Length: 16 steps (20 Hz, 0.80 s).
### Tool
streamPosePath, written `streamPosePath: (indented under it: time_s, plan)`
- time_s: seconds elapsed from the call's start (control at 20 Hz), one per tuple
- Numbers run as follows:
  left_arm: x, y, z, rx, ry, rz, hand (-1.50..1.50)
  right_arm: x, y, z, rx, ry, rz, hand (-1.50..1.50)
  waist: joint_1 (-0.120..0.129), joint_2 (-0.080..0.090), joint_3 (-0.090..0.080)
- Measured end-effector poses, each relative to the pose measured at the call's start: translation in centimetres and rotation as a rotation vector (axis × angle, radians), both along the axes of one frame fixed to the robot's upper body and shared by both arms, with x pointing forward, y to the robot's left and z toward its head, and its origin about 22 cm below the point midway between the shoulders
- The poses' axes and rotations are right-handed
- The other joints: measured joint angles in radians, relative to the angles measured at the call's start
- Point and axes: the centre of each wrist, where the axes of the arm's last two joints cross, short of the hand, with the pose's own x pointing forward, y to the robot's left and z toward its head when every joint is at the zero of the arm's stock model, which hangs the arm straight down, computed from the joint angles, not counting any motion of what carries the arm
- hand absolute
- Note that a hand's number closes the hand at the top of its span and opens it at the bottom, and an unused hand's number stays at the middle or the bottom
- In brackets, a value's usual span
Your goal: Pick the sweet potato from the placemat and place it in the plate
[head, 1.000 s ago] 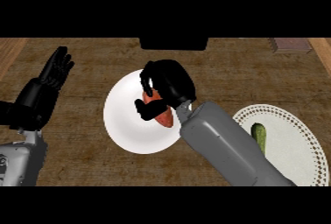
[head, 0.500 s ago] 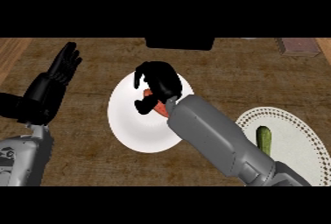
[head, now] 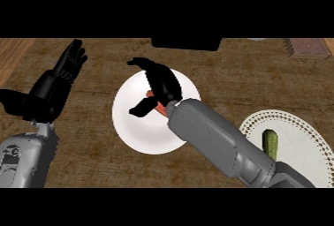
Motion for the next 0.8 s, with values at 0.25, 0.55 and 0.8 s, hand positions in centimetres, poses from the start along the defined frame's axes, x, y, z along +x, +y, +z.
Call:
streamPosePath:
  time_s: [0.25,0.55,0.8]
  plan:
    - [-0.4,0.1,0.1,0.003,-0.003,0.005,0.00,0.5,-0.2,1.0,0.192,-0.011,-0.039,-1.50,-0.006,-0.003,0.000]
    - [-1.2,1.2,-0.2,-0.003,0.007,0.035,0.00,2.0,-1.7,1.6,0.355,0.022,-0.082,-1.50,-0.042,-0.010,0.000]
    - [-1.9,2.3,0.2,0.000,0.014,0.064,0.00,3.5,-6.3,0.7,0.435,0.037,-0.111,-1.50,-0.067,-0.016,0.000]
